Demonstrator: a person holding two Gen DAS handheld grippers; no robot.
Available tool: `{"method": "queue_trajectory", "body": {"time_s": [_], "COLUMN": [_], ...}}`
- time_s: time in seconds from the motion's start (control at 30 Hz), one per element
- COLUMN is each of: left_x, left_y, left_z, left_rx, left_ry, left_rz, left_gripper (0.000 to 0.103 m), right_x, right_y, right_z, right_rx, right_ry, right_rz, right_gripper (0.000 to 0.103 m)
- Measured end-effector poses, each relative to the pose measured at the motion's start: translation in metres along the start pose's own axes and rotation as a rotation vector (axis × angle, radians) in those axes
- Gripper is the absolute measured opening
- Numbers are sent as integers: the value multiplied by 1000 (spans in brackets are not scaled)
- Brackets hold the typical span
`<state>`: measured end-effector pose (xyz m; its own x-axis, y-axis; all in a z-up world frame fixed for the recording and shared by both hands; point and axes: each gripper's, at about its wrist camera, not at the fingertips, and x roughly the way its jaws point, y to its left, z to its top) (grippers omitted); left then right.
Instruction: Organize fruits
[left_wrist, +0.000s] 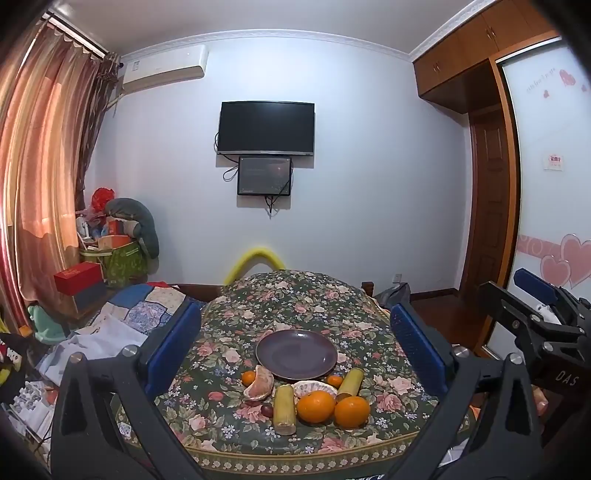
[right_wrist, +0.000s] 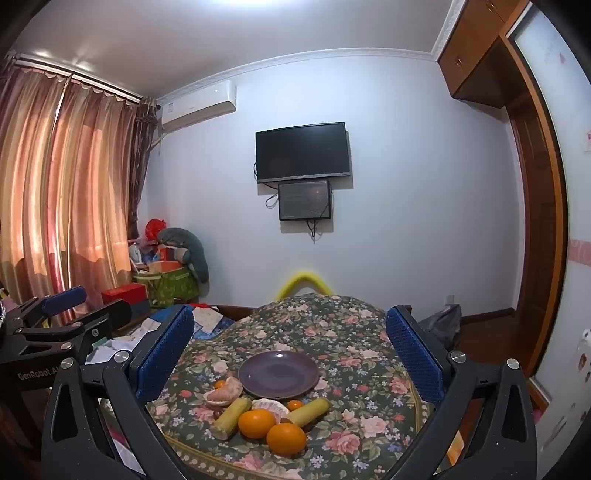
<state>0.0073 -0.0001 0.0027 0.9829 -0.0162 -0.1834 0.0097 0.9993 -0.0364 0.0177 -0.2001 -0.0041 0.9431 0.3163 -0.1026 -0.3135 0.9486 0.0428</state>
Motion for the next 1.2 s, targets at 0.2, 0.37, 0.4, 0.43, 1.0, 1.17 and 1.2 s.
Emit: {"method": "queue_trajectory", "body": {"time_s": [0.2,0.37,0.4,0.43,1.0,1.17,1.2], "left_x": [0,2,2,2,8,10,10], "left_y": [1,0,0,1,1,1,2], "left_z": [3,3,3,3,-1,-2,-2], "left_rx": [2,-1,0,0,-1,-3,-3], "left_ry": [3,5,6,7,19,23,23], "left_rz": [-5,-8,-7,-7,-10,-13,-13], "left_gripper": [103,103,103,103,103,103,103], "right_x": [2,3,3,3,5,5,5], "right_y": [-2,-2,-2,-3,-3,-2,-3], "right_z": [0,-1,-2,-2,-1,-1,-1], "right_rx": [5,9,10,11,19,20,20], "right_ry": [3,5,5,6,15,15,15], "right_rz": [0,-1,-1,-1,1,0,-1], "right_gripper": [103,103,103,103,103,103,103]}}
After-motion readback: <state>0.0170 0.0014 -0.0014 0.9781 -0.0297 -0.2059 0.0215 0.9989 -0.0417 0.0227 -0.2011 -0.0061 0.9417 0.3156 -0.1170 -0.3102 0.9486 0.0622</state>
